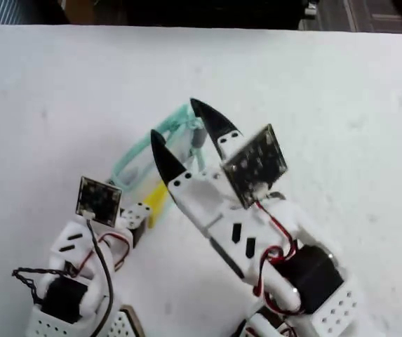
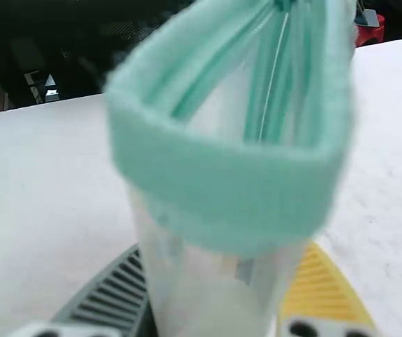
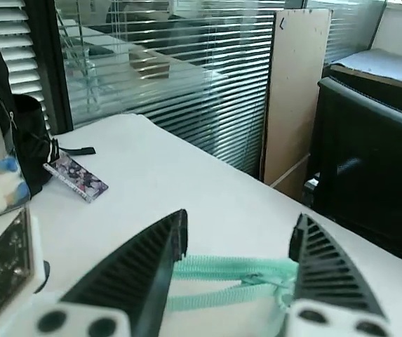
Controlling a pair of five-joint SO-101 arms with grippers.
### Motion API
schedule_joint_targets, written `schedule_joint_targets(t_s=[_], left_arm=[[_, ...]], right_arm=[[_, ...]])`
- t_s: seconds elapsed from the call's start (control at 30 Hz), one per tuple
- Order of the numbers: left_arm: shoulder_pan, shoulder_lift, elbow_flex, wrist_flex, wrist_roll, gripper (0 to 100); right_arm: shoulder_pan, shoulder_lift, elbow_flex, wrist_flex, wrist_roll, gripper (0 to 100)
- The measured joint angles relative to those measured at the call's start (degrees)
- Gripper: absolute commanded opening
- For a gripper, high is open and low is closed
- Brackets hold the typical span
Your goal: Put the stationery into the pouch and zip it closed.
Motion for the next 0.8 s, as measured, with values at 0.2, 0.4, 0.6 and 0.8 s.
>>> schedule_joint_targets(t_s=[0.2, 0.4, 0.6, 0.8], left_arm=[[2.0, 0.0, 0.0, 0.0, 0.0, 22], [2.2, 0.0, 0.0, 0.0, 0.0, 22], [2.2, 0.0, 0.0, 0.0, 0.0, 22], [2.2, 0.0, 0.0, 0.0, 0.0, 22]], right_arm=[[0.0, 16.2, -13.5, 12.7, -3.7, 19.3], [0.0, 24.2, -27.3, 22.3, -29.3, 26.9], [-0.9, 24.8, -32.3, 27.9, -42.6, 30.1], [-4.7, 24.8, -32.4, 33.0, -47.1, 30.1]])
